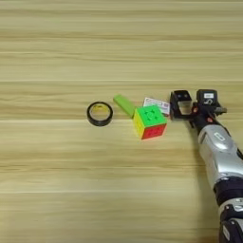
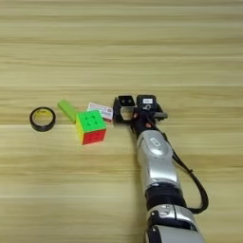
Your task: Move the objects on the table
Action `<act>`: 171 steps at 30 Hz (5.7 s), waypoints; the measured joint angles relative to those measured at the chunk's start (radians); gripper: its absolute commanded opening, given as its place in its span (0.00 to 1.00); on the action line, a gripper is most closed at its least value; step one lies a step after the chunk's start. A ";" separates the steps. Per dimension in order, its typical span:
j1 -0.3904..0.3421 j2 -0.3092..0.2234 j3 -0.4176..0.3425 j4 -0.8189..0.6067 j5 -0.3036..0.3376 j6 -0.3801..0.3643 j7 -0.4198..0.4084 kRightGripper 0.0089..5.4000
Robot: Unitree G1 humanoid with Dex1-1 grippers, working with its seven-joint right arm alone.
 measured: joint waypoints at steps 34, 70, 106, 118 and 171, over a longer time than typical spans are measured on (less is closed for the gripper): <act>-0.026 -0.002 0.019 0.071 0.015 0.004 0.063 0.57; 0.539 0.063 0.133 -0.769 0.014 0.337 0.041 0.46; 0.561 0.078 0.095 -0.863 0.015 0.251 0.022 1.00; 0.538 0.101 0.155 -0.918 0.038 0.244 0.046 1.00; 0.420 0.126 0.265 -0.726 -0.005 0.199 0.080 0.62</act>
